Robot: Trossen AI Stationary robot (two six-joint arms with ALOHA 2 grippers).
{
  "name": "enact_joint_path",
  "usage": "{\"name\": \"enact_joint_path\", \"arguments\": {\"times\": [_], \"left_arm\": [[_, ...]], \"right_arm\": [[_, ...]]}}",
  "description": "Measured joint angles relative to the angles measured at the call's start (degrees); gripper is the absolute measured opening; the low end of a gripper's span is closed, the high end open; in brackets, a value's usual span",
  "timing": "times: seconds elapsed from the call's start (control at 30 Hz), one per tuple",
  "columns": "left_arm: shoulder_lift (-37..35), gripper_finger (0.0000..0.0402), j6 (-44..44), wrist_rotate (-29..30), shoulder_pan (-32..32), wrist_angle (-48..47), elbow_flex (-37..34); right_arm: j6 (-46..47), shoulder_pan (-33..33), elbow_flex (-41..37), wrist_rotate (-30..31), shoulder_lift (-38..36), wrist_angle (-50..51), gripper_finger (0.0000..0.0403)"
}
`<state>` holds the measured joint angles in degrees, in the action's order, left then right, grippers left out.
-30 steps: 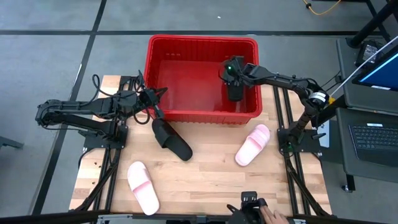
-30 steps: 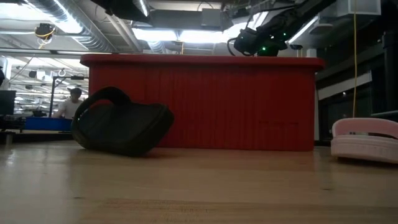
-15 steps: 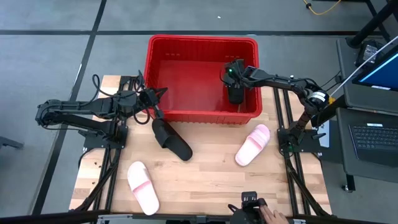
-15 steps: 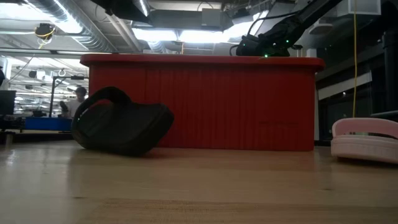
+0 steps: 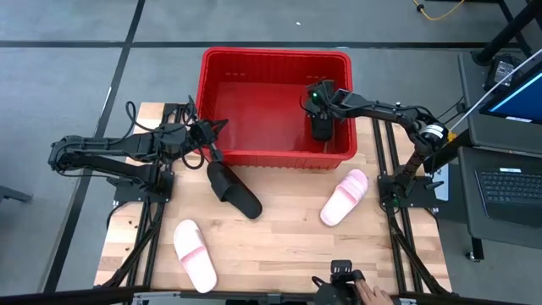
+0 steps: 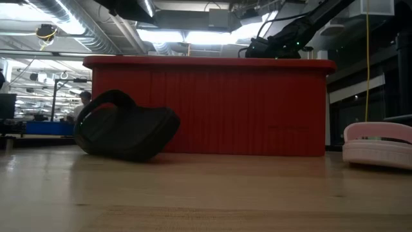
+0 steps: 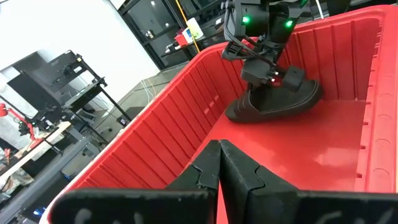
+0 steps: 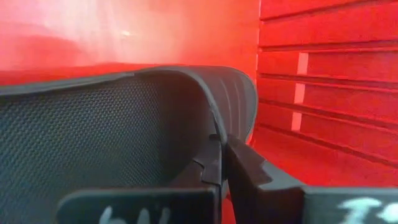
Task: Pick and place slides into bin
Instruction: Put the right black slide into the red bin
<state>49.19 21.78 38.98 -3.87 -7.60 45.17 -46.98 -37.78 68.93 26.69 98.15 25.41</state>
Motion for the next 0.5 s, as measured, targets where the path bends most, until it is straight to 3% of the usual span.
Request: {"name": "enact_joint_path", "arguments": {"times": [0.5], "left_arm": [[0.0, 0.0005, 0.0, 0.0, 0.0, 0.0, 0.0]], "right_arm": [[0.2, -0.5, 0.0, -2.2, 0.0, 0.9, 0.0012]]}}
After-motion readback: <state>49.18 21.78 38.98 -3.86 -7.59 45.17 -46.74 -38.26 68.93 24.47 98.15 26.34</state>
